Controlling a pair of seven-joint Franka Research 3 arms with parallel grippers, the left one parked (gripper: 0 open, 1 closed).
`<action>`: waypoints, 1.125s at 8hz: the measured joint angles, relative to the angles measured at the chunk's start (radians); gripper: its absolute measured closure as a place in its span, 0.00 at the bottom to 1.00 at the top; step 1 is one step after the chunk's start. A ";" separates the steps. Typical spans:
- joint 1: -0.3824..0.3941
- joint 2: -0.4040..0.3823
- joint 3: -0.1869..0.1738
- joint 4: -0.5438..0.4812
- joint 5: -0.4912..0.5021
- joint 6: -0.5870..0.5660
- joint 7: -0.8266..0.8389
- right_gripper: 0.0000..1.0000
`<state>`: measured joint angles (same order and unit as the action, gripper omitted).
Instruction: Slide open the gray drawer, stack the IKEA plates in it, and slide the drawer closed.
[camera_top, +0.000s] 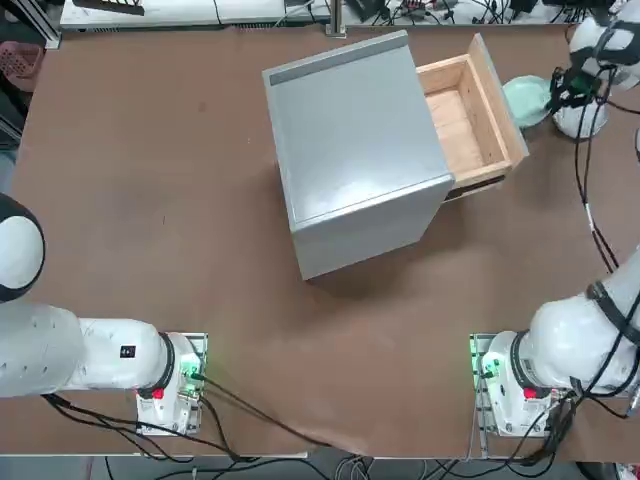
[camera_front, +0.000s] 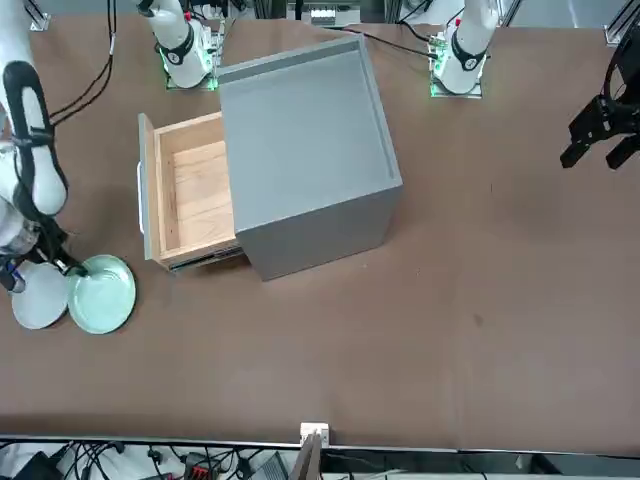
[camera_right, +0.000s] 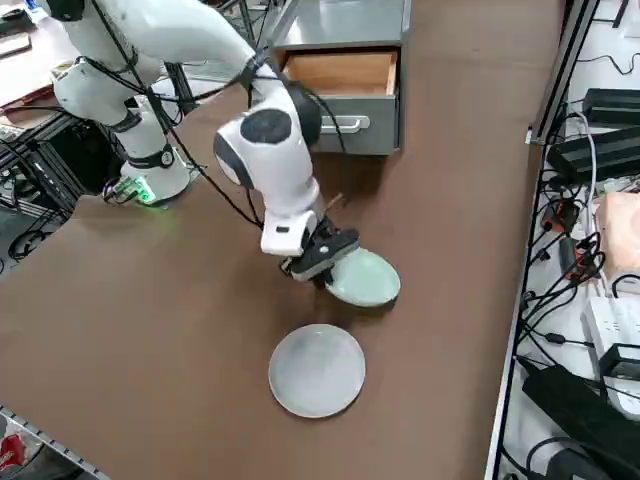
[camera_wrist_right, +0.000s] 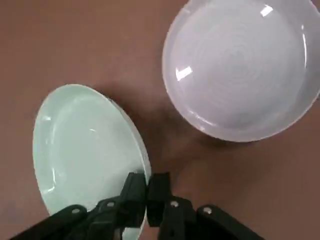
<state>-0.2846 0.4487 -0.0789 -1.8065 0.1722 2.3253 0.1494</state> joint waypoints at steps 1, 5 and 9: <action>-0.001 -0.054 0.000 0.029 0.044 -0.095 -0.041 1.00; -0.028 -0.166 -0.005 0.264 0.143 -0.496 -0.075 1.00; 0.012 -0.293 0.015 0.306 0.207 -0.696 -0.082 1.00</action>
<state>-0.2731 0.1555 -0.0635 -1.5006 0.3794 1.6295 0.0671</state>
